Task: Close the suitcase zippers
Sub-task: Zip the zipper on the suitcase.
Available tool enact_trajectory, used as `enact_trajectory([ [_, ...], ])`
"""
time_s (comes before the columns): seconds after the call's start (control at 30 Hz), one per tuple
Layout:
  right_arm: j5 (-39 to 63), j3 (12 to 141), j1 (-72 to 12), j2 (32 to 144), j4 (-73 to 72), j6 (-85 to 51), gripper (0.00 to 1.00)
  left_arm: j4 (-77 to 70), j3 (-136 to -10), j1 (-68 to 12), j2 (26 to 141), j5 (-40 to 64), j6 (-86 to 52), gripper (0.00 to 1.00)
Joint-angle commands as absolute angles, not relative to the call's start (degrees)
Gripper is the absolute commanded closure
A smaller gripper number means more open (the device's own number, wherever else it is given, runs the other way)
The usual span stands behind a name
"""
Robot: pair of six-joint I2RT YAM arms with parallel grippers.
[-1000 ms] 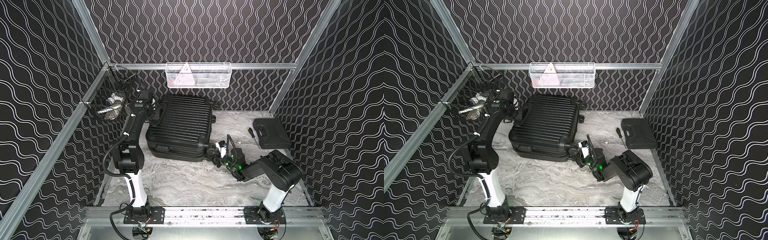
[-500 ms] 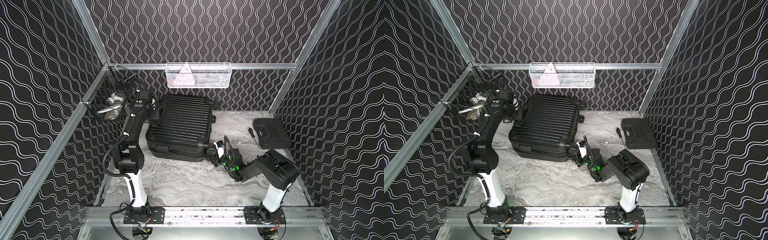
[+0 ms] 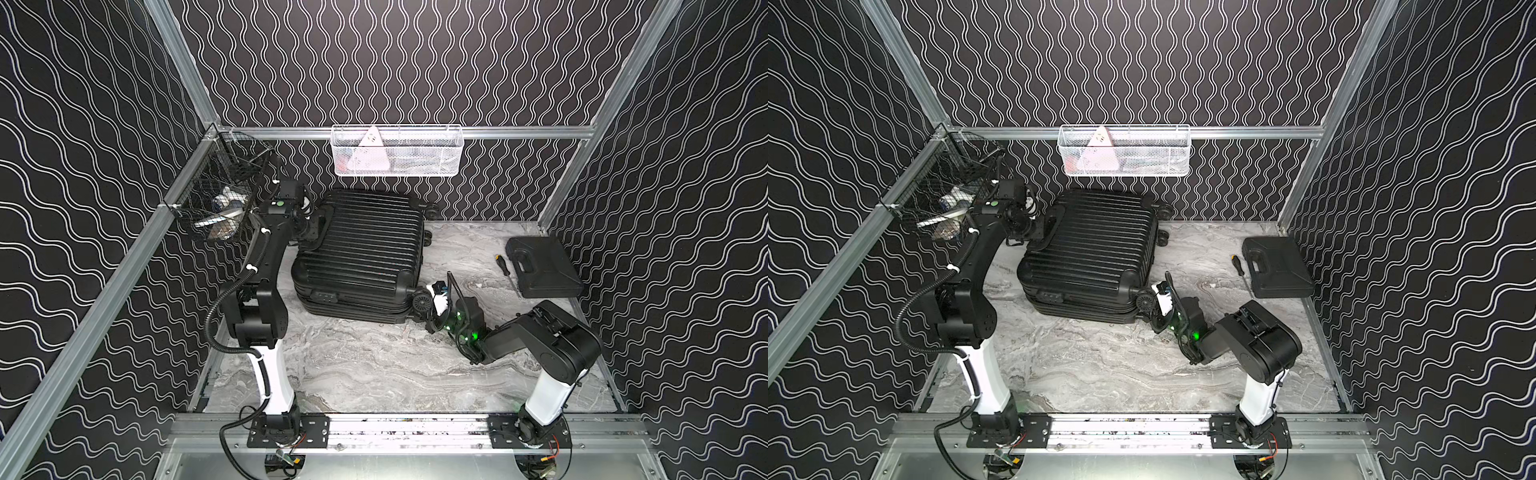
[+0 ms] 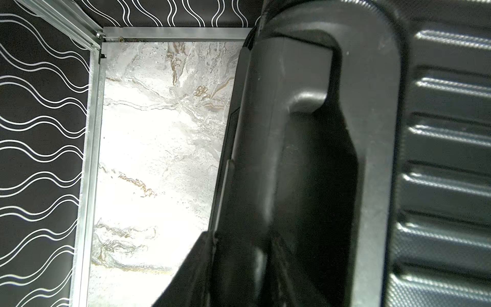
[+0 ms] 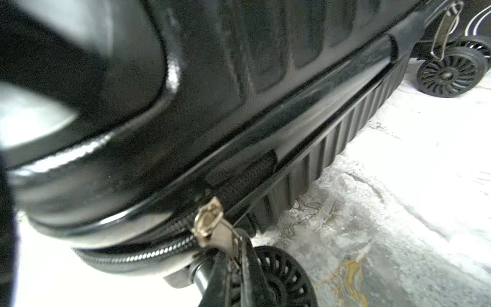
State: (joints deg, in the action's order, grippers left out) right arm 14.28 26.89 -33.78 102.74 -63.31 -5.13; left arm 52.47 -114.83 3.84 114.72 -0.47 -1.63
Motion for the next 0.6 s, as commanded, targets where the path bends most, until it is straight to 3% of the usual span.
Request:
enact_trajectory([
  [0.0,15.3,26.9,-33.9,102.0,-65.0,-3.9,0.90,55.9,-114.5,3.9,114.9,0.7,-1.7,0.61],
  [0.57,14.1,28.6,-33.9,102.3,-65.7,-4.2,0.85,55.9,-114.3,4.0,115.0,1.1,-1.3,0.61],
])
